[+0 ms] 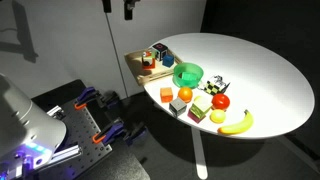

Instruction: Put the green block in the box

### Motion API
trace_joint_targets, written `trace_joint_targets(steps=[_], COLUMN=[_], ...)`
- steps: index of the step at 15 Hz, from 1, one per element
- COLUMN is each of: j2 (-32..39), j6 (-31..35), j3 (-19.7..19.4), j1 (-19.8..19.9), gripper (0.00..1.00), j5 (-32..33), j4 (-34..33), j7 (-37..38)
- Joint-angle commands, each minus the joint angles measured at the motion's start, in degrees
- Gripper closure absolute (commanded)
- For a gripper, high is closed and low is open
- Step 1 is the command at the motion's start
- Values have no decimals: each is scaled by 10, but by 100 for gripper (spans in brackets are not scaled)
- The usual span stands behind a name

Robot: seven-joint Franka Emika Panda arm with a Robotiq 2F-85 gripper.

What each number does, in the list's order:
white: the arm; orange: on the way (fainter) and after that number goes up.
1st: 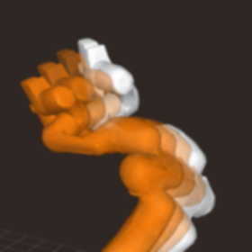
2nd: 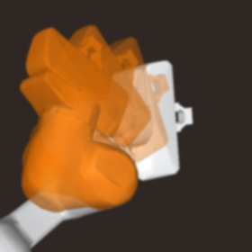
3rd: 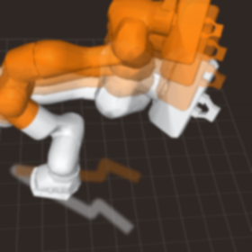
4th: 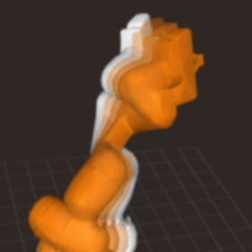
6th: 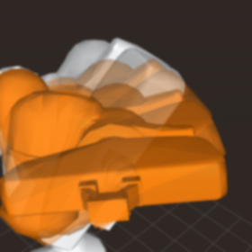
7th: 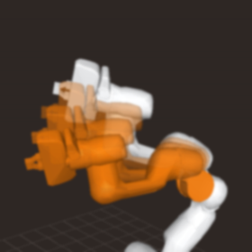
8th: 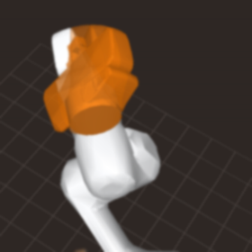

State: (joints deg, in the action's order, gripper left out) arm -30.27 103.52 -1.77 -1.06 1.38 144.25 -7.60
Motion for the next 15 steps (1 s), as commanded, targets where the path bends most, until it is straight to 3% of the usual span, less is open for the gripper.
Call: trace_joint_targets(steps=[1,7,15], j2=[0,8,68], j6=[-1,6,115], j3=[0,1,-4], j1=[0,1,4], gripper=[0,0,0], j5=[0,-1,-13], j4=[-1,-4,-26], j7=[0,4,22])
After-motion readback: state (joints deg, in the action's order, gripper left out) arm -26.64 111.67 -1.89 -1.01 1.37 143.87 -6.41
